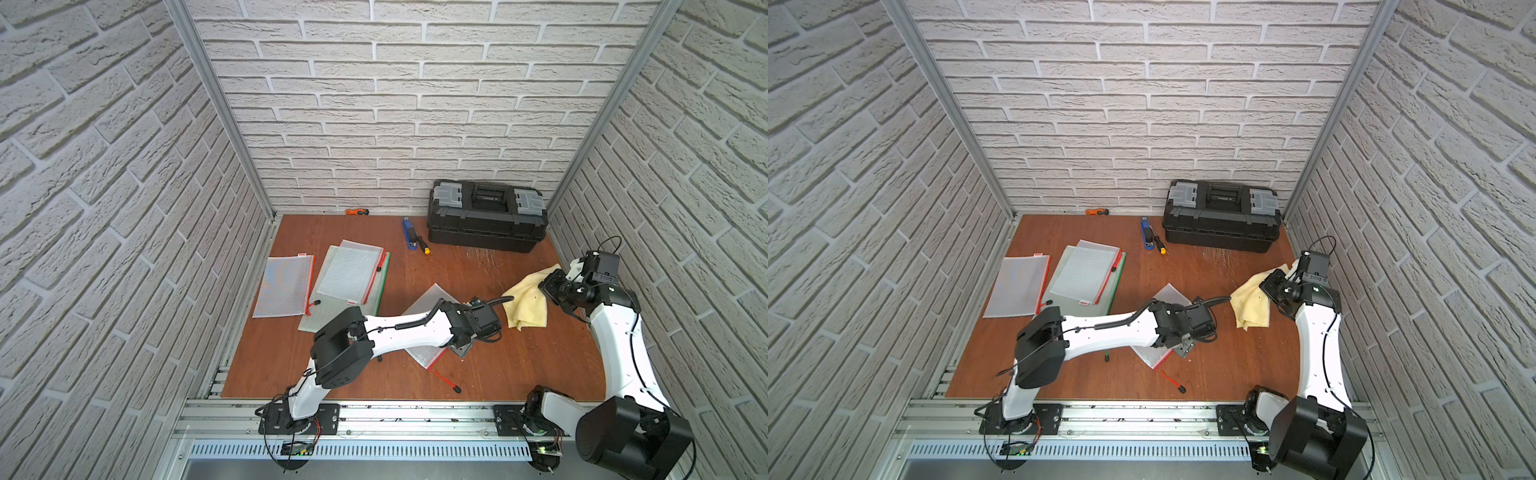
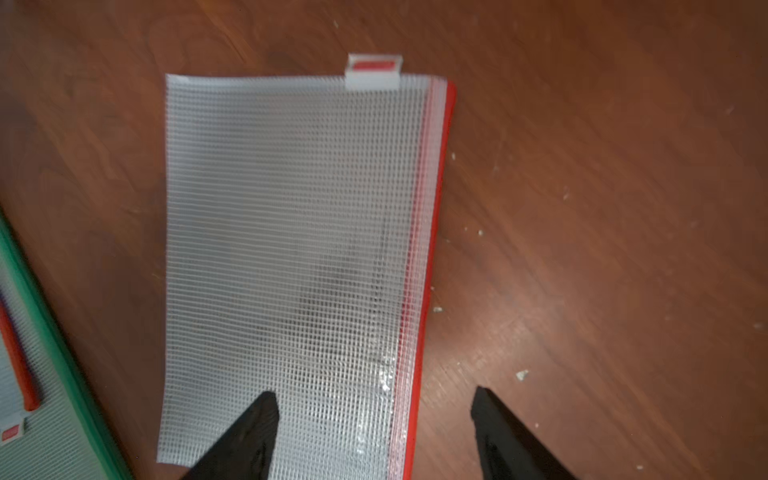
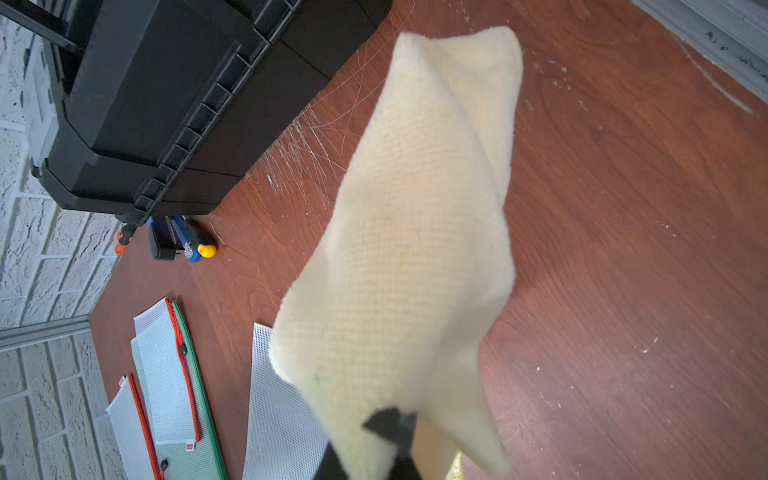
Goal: Wipe the document bag
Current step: Adjust the document bag at the center of the board.
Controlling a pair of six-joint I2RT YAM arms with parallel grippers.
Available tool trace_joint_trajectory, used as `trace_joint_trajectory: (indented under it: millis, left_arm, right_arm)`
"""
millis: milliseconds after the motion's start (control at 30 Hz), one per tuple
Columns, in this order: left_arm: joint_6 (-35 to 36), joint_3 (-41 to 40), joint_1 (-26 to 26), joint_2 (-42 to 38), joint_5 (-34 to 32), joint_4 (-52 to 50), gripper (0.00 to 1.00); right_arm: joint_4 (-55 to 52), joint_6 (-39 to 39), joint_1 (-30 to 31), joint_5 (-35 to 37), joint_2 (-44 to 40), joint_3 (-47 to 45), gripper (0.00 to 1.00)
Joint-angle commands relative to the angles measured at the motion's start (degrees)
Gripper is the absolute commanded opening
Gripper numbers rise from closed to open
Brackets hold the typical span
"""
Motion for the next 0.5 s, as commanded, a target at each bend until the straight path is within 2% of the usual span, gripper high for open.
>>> trace_joint_trajectory:
  millis: [0, 100, 167, 267, 467]
  left_arm:
    - [2.1, 3.0, 0.1, 0.9, 1.1, -4.1, 0.73]
    - [2.6, 3.9, 0.1, 2.9, 2.2, -3.9, 0.71]
    - [3.0, 4.5, 0.2, 4.7, 2.3, -4.2, 0.63]
    - [3.8, 5.1, 0.2, 6.8, 3.6, -4.4, 0.59]
    - [4.4, 5.3, 0.1, 9.0, 4.9, -4.0, 0.6]
  right_arm:
    - [0.5, 0.3, -0.4, -2.1, -1.7, -0.2, 0.02]
    - [1.0, 0.8, -0.4, -3.0, -1.6, -0.7, 0.02]
    - [1.2, 0.9, -0.4, -3.7, -1.5, -0.9, 0.02]
    - [1.1, 0.1, -0.4, -4.4, -1.3, -0.8, 0.02]
    - [1.0, -0.1, -0.4, -5.3, -1.3, -0.6, 0.02]
